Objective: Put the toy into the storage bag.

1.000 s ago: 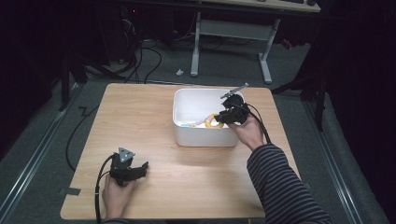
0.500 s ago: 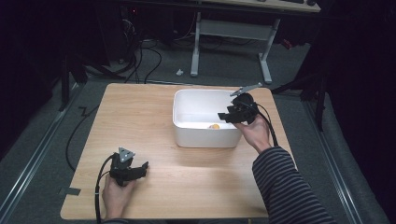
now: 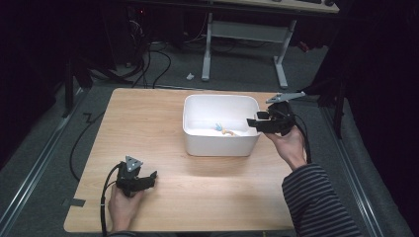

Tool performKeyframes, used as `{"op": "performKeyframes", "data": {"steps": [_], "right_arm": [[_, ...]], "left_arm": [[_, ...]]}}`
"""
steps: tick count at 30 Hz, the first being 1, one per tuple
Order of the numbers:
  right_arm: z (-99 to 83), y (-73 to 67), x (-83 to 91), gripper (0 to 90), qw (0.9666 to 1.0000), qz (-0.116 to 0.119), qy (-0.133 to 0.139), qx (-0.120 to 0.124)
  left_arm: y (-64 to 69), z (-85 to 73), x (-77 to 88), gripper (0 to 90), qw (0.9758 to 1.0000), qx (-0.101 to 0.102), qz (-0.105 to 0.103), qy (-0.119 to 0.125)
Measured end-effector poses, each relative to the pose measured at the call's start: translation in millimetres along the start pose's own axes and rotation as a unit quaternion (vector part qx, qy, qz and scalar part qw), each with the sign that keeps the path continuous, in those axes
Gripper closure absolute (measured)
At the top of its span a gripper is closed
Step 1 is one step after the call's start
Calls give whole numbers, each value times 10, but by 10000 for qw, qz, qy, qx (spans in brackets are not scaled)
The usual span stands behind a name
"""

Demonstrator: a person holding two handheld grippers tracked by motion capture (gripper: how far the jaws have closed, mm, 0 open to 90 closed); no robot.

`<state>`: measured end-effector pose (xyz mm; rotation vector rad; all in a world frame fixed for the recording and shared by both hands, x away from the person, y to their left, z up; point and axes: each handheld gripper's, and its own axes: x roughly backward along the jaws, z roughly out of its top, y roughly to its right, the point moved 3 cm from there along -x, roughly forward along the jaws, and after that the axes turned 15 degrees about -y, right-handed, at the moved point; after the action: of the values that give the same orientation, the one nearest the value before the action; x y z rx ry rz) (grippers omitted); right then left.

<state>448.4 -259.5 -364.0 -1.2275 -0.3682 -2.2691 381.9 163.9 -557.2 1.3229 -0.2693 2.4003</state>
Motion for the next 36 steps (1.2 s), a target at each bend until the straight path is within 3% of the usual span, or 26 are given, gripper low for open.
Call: {"op": "performKeyframes", "data": {"steps": [17,36], "right_arm": [[-265,126,265,486,9995,-64,233,-197],[-617,161,493,483,9987,-134,409,-280]], "left_arm": [[0,0,0,213,10000,1,2,3],[6,-5,3,212,10000,-5,-8,-10]]}}
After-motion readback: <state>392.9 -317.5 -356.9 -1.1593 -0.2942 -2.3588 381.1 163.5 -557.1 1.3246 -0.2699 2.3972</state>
